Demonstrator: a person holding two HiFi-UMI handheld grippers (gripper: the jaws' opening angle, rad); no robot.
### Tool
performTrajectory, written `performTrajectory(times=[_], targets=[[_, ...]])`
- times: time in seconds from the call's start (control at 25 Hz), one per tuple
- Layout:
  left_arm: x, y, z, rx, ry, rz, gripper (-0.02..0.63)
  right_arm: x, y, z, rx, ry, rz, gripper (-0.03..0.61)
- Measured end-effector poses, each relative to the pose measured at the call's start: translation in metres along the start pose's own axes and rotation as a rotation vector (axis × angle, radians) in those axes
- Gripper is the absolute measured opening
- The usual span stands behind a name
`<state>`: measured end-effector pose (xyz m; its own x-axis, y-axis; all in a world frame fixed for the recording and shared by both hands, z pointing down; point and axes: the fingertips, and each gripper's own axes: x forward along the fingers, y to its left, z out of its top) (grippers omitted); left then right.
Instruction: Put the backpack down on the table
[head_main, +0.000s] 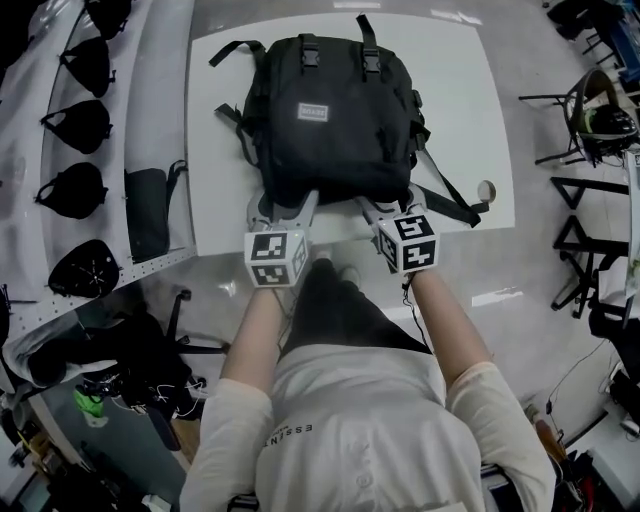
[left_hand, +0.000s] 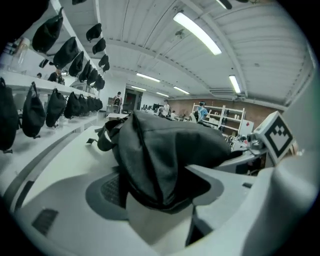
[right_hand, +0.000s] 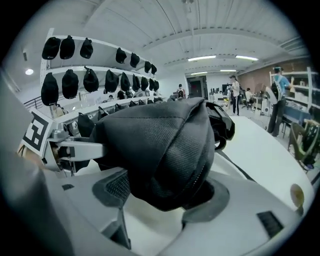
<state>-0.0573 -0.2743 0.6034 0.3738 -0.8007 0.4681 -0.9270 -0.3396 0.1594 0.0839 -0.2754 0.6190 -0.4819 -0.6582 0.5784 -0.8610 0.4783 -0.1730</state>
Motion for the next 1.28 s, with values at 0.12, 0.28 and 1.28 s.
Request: performTrajectory(times=[0.12,0.28,1.28], targets=[[-0.001,0.003,-0.004,0.025,-0.006,0.042,0.319,0.000,-0.002,-0.007,0.017,-0.002,-0.026,0.311],[-0.005,0.003,-0.017,0.032,0.022,0.059,0.333,-0.006,-0.005,-0.015,0.010,0.002,-0.052,0.318],[-0.120,-0.072,0.071,0.285,-0.220,-0.005,0.159,-0.151,0.028,0.094,-0.151,-0.416,-0.051,0.058]])
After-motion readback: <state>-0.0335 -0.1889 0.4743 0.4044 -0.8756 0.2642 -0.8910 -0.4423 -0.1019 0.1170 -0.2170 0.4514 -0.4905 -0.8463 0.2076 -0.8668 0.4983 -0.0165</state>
